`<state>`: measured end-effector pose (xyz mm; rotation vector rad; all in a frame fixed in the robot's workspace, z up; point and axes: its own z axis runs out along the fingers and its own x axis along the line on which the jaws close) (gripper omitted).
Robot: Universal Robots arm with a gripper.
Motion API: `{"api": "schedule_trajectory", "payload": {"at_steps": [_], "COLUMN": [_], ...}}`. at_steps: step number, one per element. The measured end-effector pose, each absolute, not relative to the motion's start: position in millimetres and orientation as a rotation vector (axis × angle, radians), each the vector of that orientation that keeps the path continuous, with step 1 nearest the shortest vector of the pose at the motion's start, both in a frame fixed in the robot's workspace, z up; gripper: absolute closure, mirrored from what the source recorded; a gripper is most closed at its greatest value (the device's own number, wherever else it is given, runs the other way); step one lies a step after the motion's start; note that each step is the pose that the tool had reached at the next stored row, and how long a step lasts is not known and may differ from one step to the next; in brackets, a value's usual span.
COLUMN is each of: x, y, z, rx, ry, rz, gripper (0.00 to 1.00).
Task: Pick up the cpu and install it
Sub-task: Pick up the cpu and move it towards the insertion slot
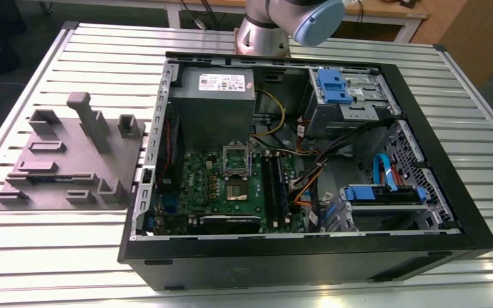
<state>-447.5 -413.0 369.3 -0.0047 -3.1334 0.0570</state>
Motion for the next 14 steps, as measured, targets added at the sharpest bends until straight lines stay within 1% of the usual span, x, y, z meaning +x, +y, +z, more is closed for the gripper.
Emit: {"api": "schedule_trajectory", "payload": {"at_steps": [7,14], "x": [-447.5,-447.5], "y": [-412.8,-412.8], "z": [377.1,377.7], "rx": [-0.005,-0.005], "ry": [-3.133,-3.133], "rz": [0.072,0.073], "gripper": [0.53,0.53]}}
